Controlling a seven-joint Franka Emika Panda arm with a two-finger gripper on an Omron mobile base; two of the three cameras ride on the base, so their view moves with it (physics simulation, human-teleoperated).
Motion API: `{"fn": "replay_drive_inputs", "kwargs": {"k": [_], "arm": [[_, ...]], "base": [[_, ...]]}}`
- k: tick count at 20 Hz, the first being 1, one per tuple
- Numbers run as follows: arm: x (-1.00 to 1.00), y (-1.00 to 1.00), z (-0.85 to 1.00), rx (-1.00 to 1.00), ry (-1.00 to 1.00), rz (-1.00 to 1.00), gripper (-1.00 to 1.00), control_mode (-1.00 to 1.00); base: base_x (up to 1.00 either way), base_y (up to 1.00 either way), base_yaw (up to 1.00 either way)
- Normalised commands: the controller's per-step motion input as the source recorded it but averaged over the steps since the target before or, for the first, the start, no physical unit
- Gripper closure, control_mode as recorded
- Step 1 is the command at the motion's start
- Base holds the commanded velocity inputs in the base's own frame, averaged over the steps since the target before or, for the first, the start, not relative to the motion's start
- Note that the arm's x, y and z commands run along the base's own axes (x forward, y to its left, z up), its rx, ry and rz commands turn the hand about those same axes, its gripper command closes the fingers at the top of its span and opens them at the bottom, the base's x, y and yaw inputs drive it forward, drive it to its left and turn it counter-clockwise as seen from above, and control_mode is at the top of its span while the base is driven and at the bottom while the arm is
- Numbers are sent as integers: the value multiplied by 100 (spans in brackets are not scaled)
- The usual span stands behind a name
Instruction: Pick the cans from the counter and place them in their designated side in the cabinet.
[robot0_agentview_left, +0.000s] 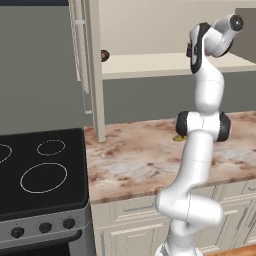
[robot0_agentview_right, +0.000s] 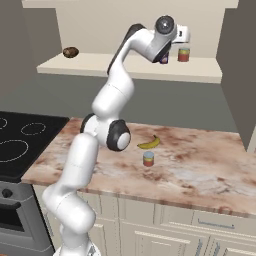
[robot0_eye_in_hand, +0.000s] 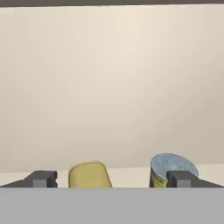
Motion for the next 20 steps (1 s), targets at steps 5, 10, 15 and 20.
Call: {"fn": "replay_drive_inputs", "kwargs": {"k": [5, 10, 15, 20], "arm": [[-40, 0, 15, 2, -6, 8, -100, -100], [-50, 1, 1, 0, -1, 8, -100, -100], [-54, 10, -1, 0, 0, 8, -100, -100], [-61, 17, -8, 0, 0, 10, -100, -100]], "base": [[0, 0, 0], [0, 0, 0], [0, 0, 0], [0, 0, 0]]}}
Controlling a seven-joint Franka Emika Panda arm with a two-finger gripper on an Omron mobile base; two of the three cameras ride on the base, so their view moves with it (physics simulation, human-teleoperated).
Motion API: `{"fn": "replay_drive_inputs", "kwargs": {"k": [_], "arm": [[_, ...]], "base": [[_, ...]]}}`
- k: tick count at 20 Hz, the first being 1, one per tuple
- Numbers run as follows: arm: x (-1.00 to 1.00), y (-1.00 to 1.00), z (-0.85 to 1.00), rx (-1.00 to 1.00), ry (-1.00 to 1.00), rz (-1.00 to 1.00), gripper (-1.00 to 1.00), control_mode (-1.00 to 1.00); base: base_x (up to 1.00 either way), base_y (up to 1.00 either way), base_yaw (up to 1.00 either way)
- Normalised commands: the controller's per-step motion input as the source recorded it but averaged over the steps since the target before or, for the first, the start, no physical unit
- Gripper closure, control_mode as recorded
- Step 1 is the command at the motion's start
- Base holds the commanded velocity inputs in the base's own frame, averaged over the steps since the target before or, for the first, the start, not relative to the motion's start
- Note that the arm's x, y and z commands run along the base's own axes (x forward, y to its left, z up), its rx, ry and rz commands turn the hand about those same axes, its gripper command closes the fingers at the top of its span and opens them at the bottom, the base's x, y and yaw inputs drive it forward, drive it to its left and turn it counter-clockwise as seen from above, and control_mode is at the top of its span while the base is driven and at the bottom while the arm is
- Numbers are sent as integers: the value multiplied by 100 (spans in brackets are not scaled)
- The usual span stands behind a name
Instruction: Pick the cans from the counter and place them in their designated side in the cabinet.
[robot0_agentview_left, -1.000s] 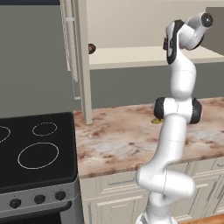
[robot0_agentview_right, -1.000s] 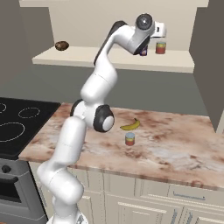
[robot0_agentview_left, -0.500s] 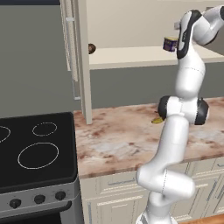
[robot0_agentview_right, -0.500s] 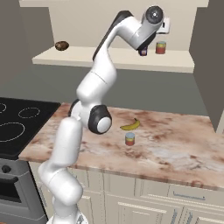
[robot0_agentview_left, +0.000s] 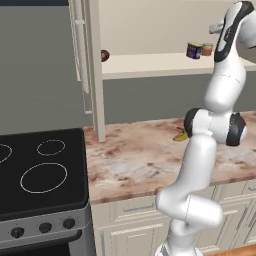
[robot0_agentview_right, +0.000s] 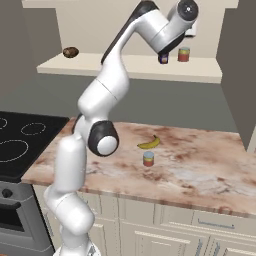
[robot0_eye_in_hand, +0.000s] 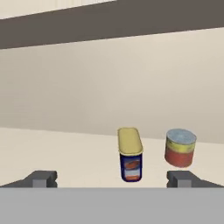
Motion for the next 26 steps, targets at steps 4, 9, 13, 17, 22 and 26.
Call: {"fn": "replay_drive_inputs", "kwargs": {"k": [4, 9, 13, 17, 22, 26], "arm": [[-62, 24, -14, 0, 0, 11, -100, -100], [-59, 37, -19, 0, 0, 10, -100, -100], [-59, 41, -21, 0, 1, 10, -100, -100], [-64, 42, -25, -1, 0, 10, -100, -100], [-63, 43, -26, -2, 0, 8, -100, -100], [-64, 50, -28, -3, 0, 6, -100, -100]], "base": [[0, 0, 0], [0, 0, 0], [0, 0, 0], [0, 0, 0], [0, 0, 0], [0, 0, 0]]}}
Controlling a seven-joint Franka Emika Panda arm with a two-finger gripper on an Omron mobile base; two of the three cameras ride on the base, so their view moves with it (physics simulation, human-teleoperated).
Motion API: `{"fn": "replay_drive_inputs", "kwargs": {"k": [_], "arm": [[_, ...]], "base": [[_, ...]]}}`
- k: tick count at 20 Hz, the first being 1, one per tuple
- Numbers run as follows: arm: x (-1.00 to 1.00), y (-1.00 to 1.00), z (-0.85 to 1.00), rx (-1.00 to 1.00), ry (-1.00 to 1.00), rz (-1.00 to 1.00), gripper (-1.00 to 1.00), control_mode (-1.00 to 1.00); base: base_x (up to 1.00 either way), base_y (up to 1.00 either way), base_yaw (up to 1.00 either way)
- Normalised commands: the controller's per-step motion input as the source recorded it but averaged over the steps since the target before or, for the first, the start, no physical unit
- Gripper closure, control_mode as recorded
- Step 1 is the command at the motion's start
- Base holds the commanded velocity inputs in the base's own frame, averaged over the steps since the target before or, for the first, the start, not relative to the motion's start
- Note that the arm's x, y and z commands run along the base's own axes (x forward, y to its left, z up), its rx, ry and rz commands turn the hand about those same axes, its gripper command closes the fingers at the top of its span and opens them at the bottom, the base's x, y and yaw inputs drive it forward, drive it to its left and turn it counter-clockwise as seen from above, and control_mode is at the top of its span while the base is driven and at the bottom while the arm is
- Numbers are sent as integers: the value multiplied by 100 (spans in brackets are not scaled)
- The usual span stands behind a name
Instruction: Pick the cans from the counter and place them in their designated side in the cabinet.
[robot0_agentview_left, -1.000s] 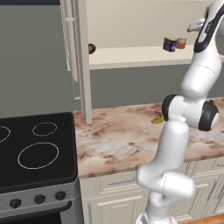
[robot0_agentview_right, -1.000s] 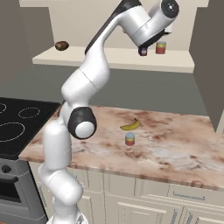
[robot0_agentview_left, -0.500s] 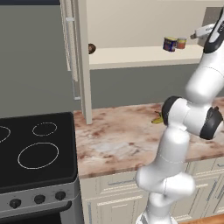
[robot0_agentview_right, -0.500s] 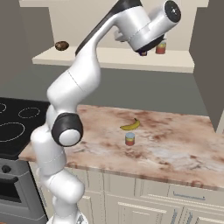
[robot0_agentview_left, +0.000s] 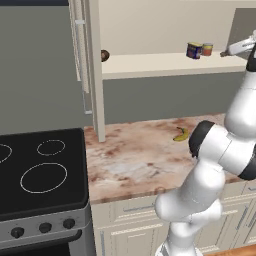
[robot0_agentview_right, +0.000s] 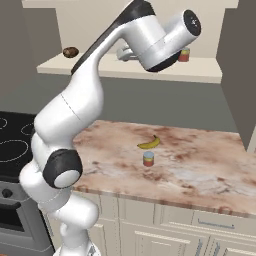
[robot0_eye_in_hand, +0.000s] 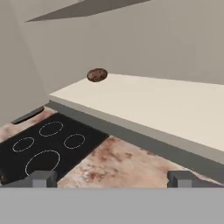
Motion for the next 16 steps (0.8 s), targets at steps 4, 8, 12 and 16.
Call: {"fn": "replay_drive_inputs", "kwargs": {"k": [4, 8, 12, 16], "arm": [[-63, 63, -27, -7, 0, 5, -100, -100], [-60, 74, -27, -13, -2, 3, -100, -100], [-61, 71, -29, -14, -4, 1, -100, -100], [-68, 45, -23, -5, -9, 0, -100, -100]], "base": [[0, 0, 0], [0, 0, 0], [0, 0, 0], [0, 0, 0]]}}
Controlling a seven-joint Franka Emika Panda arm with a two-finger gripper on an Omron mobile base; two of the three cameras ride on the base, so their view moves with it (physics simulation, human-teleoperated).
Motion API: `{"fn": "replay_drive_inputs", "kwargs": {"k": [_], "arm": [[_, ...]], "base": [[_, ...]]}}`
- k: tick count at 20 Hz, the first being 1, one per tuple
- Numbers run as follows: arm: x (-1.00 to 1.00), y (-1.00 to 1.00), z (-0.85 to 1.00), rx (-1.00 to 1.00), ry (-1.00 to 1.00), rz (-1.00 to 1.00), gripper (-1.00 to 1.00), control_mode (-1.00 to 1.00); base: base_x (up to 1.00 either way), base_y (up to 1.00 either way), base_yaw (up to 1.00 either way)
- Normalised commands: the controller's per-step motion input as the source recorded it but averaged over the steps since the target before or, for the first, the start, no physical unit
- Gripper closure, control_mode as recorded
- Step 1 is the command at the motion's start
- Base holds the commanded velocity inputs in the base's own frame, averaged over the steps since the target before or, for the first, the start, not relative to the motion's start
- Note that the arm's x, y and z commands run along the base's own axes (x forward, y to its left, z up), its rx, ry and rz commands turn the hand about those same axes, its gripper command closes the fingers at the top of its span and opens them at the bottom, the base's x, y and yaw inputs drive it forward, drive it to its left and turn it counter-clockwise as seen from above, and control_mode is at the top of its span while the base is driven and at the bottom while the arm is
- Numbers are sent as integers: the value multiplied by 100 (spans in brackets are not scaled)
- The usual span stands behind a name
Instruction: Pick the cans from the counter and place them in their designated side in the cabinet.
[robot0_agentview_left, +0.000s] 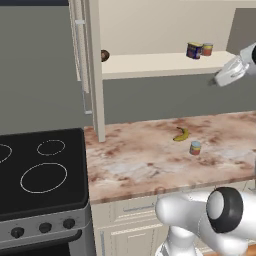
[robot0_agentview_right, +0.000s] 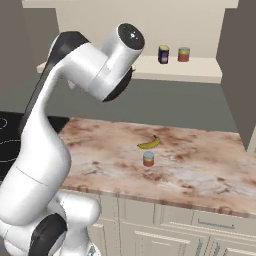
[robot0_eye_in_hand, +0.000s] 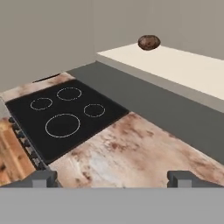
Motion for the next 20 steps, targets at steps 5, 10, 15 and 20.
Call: {"fn": "replay_drive_inputs", "kwargs": {"k": [5, 10, 15, 20], "arm": [[-73, 15, -14, 1, -15, -5, -100, -100], [-53, 11, -11, 2, -11, -14, -100, -100], [-36, 3, -6, 2, -2, -17, -100, -100], [-5, 2, -13, -2, -2, -6, -100, -100]], "base": [[0, 0, 0], [0, 0, 0], [0, 0, 0], [0, 0, 0]]}}
